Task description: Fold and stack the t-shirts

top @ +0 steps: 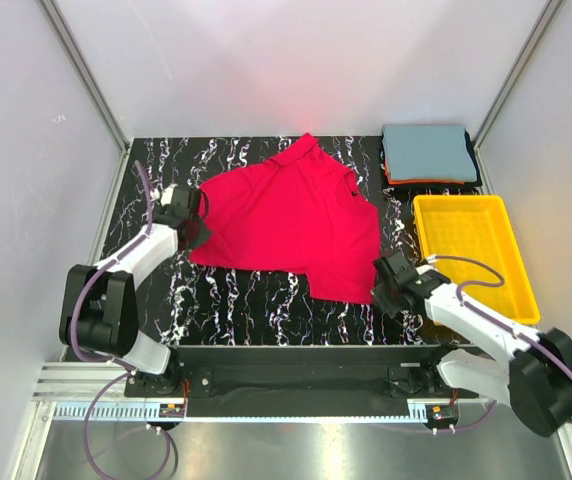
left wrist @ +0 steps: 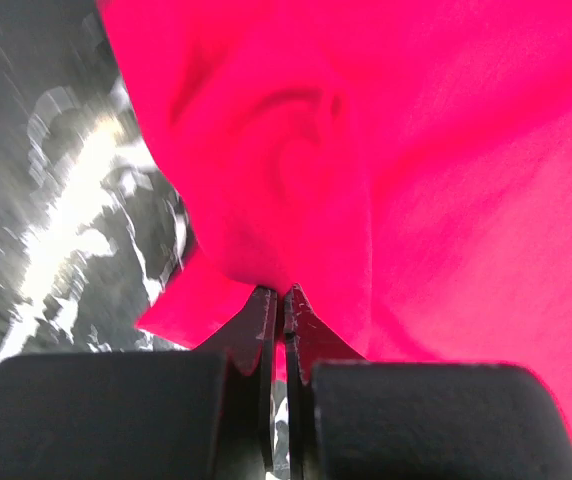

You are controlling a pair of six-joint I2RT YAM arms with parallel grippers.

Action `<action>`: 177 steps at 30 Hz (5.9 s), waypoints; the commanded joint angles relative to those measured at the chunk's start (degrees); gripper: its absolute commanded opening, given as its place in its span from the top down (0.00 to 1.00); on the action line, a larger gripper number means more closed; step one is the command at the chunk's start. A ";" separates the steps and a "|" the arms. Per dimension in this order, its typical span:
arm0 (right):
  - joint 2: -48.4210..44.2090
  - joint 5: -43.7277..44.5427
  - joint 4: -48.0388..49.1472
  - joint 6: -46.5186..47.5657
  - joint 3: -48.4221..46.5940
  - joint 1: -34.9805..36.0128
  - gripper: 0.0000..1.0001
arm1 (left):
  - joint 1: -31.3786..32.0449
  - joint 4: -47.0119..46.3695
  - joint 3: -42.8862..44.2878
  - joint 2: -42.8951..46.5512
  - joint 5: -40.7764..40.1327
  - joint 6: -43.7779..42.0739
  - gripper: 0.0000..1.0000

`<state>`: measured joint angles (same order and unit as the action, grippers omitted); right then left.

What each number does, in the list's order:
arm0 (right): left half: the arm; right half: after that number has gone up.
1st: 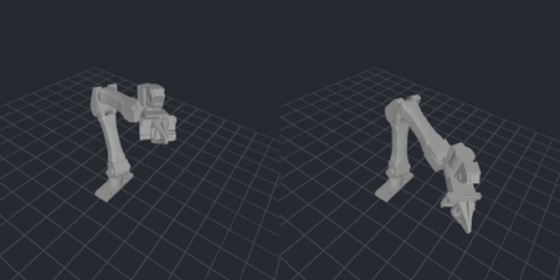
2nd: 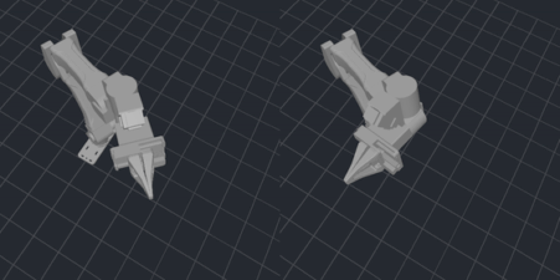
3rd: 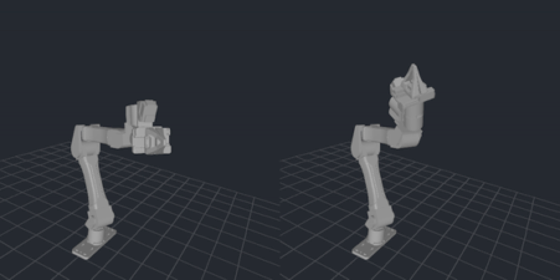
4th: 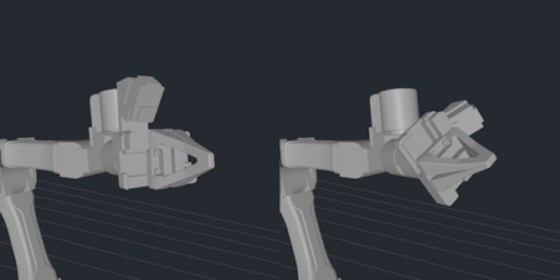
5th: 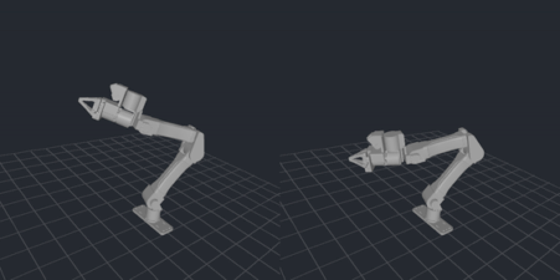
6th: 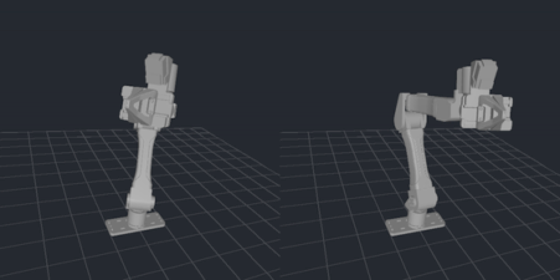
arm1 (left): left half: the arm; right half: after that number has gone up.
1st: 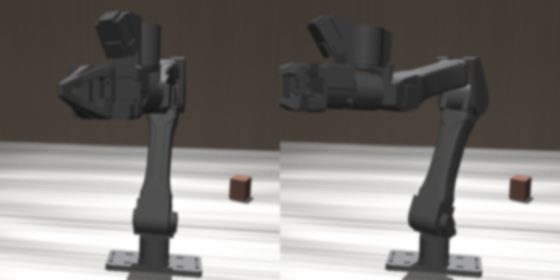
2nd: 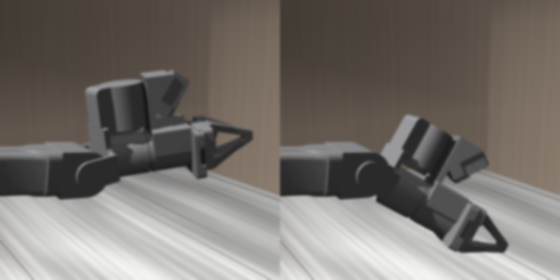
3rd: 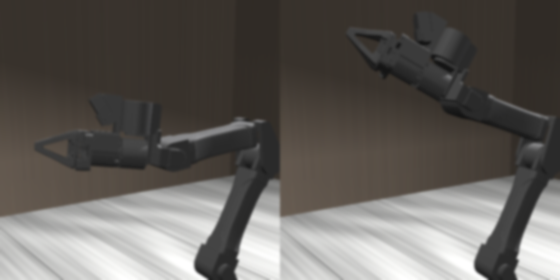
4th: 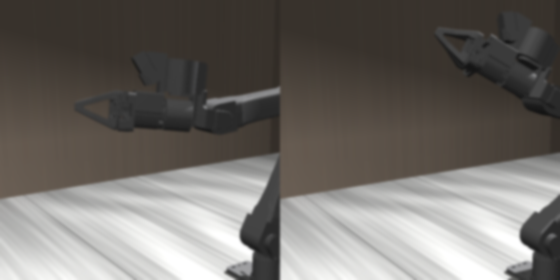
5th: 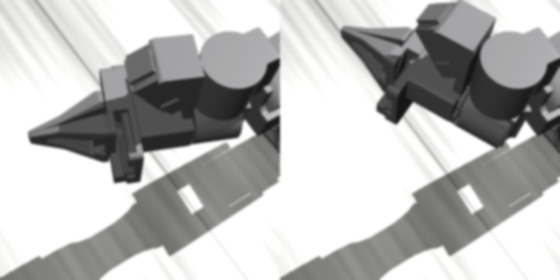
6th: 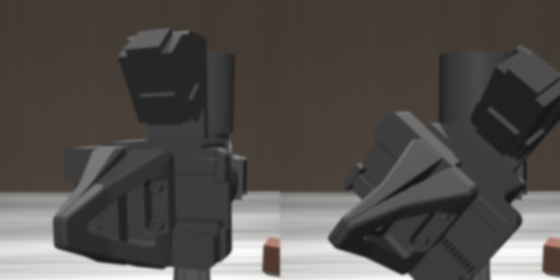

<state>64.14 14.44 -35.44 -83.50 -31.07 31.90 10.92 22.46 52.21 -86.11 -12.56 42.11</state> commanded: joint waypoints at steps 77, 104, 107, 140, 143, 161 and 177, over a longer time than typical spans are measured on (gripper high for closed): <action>-23.88 4.99 -2.70 9.94 -0.40 0.44 1.00 | -1.07 12.34 25.57 -22.18 -24.53 -31.48 0.58; -23.18 3.58 -0.60 9.76 0.04 0.53 1.00 | -3.80 9.36 17.32 -13.99 0.10 -30.95 0.55; -22.39 2.79 -0.15 10.20 -0.13 0.44 1.00 | -3.53 9.97 18.02 -16.81 -2.65 -28.84 0.56; -25.47 2.88 0.29 11.52 1.63 0.36 1.00 | -3.62 10.50 20.21 -19.28 -7.13 -28.84 0.94; -25.20 2.88 0.37 11.43 1.36 0.44 1.00 | -3.71 10.68 20.30 -17.96 -7.39 -27.87 1.00; -21.08 13.60 -4.63 24.52 -20.65 0.36 1.00 | -4.85 21.05 33.73 3.91 -6.08 -24.45 1.00; -27.20 21.33 -22.30 29.03 -54.62 0.36 1.00 | -4.94 24.65 48.78 34.49 1.04 -10.21 1.00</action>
<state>41.15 31.55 -50.76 -53.76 -81.41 31.94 6.17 46.89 97.62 -55.72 -13.10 28.14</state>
